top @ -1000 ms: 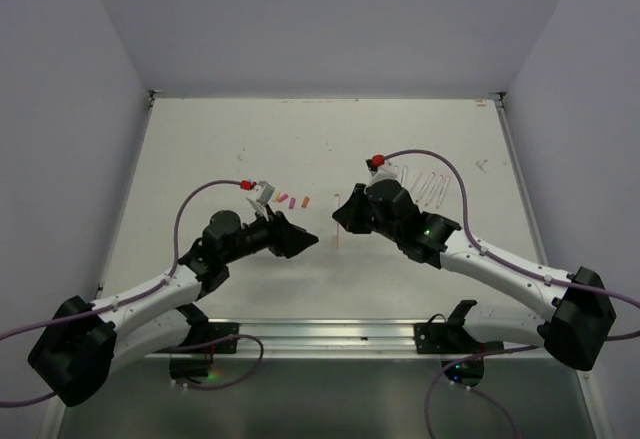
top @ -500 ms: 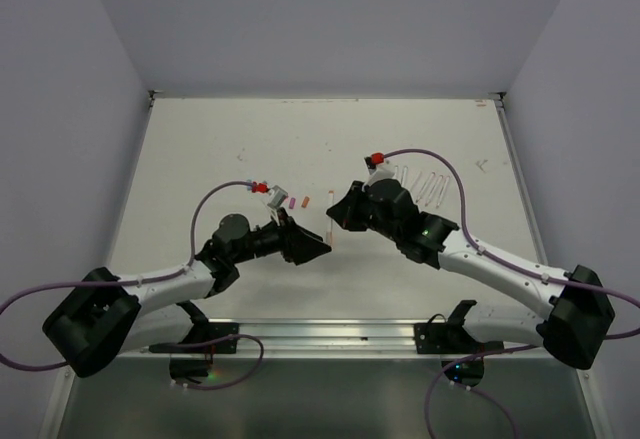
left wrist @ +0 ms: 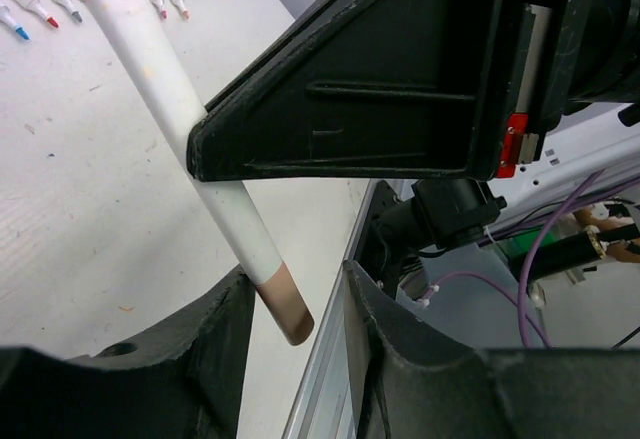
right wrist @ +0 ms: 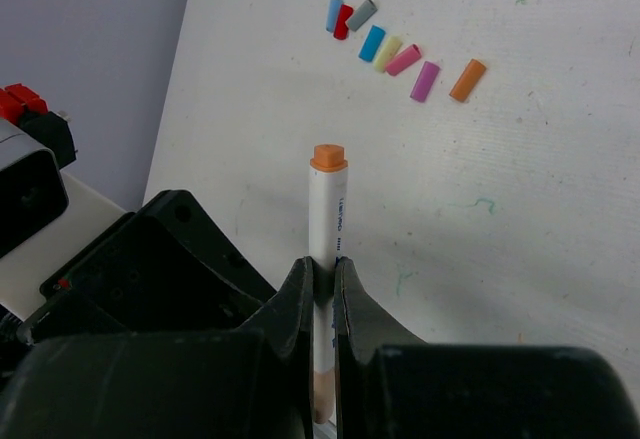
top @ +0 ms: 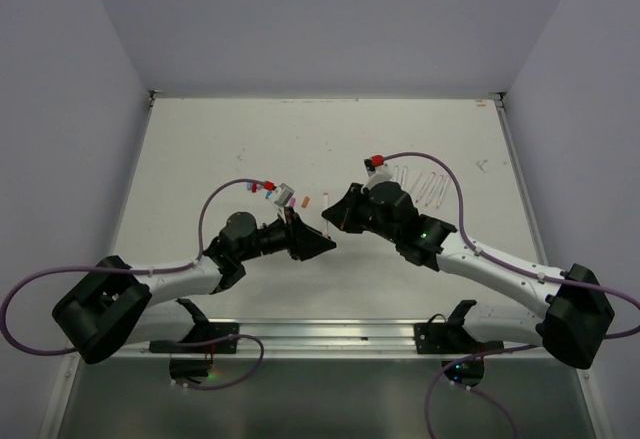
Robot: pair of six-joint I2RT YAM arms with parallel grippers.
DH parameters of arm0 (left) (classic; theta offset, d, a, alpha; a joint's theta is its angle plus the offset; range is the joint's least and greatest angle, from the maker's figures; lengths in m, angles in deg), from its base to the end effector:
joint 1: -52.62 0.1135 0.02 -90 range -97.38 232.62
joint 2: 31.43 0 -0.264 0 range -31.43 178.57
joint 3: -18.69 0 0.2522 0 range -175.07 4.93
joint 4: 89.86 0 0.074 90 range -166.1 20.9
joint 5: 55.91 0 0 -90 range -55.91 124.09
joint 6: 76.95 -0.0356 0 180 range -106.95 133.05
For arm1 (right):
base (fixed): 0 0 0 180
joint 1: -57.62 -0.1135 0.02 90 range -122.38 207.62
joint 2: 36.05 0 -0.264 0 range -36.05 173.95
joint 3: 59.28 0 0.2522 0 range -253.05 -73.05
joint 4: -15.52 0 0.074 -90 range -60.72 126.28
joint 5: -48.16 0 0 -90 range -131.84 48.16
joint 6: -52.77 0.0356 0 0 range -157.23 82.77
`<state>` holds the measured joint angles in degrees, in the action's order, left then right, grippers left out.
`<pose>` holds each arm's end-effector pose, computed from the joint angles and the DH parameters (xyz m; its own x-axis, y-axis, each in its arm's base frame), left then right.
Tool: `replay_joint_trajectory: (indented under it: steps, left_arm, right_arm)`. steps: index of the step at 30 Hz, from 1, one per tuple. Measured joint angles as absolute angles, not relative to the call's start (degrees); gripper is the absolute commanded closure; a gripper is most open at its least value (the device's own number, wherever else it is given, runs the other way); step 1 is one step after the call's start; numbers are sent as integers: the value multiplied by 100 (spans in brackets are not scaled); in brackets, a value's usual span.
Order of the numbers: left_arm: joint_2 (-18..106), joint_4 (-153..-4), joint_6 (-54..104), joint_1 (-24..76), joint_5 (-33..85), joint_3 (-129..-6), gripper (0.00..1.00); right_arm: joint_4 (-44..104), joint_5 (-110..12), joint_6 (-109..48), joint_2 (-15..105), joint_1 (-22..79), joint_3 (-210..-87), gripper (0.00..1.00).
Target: Open the pen caps
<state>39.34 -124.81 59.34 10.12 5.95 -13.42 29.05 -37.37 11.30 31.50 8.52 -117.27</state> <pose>0.1620 -0.1712 0.1984 -0.7144 -0.2099 -0.6675 0.6169 0.2611 -0.7424 0.1780 0.2012 0.2727 -0.6995 0.3334 -0.6321 -0.2755 0.6903 0.6690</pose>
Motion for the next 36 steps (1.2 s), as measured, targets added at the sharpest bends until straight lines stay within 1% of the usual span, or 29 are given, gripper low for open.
replay_joint_trajectory:
  steps: [2,9,11,12,13,15,16,17,18,21,22,23,24,25,28,29,32,34,35,36]
  left_arm:
    - [3971,-12494,5951,1012,632,-1349,61]
    - [4025,-12496,5960,1003,648,-1362,60]
    - [4047,-12496,5962,990,648,-1362,63]
    - [4056,-12496,5964,977,648,-1362,65]
    - [4063,-12494,5971,968,648,-1362,71]
    - [4071,-12483,6006,968,661,-1362,76]
    - [4073,-12470,6012,968,676,-1362,87]
    - [4082,-12446,6045,972,702,-1362,96]
    - [4102,-12376,6063,990,777,-1362,100]
    - [4161,-12367,6060,992,783,-1375,100]
    - [4165,-12363,6058,988,781,-1375,100]
    - [4165,-12361,6052,985,781,-1375,100]
    - [4165,-12347,6045,983,777,-1375,100]
    - [4165,-12336,6041,983,770,-1375,100]
    - [4157,-12295,5934,972,711,-1419,100]
    - [4150,-12293,5892,968,678,-1445,100]
    - [4128,-12286,5824,968,582,-1521,100]
    - [4128,-12291,5802,968,528,-1561,100]
    - [4128,-12302,5796,968,486,-1569,100]
    - [4128,-12299,5794,968,453,-1576,100]
  right_arm:
    - [2868,-3754,1152,3146,852,-11719,100]
    - [2826,-3759,1185,3141,852,-11705,100]
    - [2809,-3757,1191,3141,852,-11705,100]
    - [2791,-3759,1202,3141,852,-11705,100]
    - [2785,-3761,1211,3141,852,-11705,100]
    - [2776,-3789,1229,3137,852,-11703,100]
    - [2763,-3794,1229,3135,852,-11701,100]
    - [2746,-3792,1226,3126,852,-11695,100]
    - [2735,-3792,1218,3095,863,-11688,100]
    - [2748,-3774,1202,3021,865,-11638,100]
    - [2748,-3772,1198,3015,865,-11627,98]
    - [2743,-3776,1189,3008,865,-11618,91]
    - [2743,-3785,1176,3001,865,-11609,77]
    - [2746,-3792,1183,2993,865,-11605,73]
    - [2715,-3886,1139,2993,867,-11605,65]
    - [2708,-3925,1128,2995,867,-11605,65]
    - [2641,-4017,1115,3039,865,-11605,65]
    - [2584,-4041,1113,3113,863,-11605,71]
    - [2547,-4074,1111,3161,863,-11605,74]
    - [2503,-4141,1111,3220,863,-11605,88]
